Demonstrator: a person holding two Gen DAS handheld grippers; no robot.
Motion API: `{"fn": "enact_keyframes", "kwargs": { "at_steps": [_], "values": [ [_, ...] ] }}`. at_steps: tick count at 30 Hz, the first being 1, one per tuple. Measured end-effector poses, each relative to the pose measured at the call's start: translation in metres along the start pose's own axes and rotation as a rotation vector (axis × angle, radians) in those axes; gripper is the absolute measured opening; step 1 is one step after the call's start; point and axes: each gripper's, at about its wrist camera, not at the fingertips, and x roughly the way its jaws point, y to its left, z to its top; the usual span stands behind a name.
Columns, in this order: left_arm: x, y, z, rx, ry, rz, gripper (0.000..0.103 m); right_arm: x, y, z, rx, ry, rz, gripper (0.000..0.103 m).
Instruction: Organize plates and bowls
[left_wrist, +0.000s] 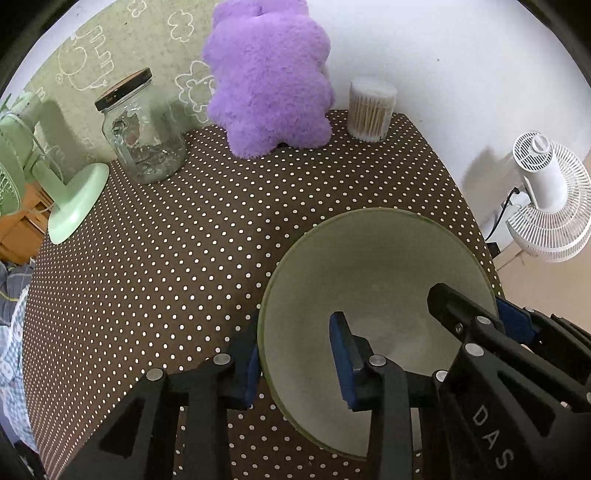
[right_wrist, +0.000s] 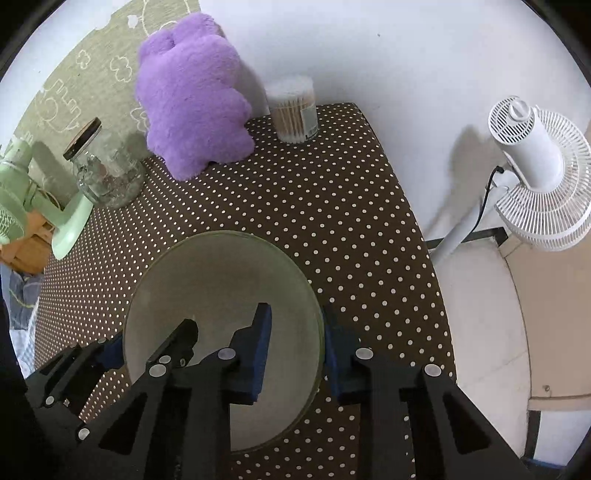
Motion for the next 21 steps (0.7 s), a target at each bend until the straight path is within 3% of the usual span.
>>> {"fn": "enact_keyframes", "kwargs": {
  "at_steps": [11, 21],
  "values": [
    [-0.017, -0.003, -0.015, 0.007, -0.004, 0.008, 0.031, -0.015, -0.006, -0.011, 0.03, 0.0, 0.009, 0.03],
    [-0.041, 0.017, -0.036, -0.022, -0.007, 0.03, 0.031, -0.032, 0.018, -0.032, 0.002, 0.008, 0.029, 0.03]
  ]
}}
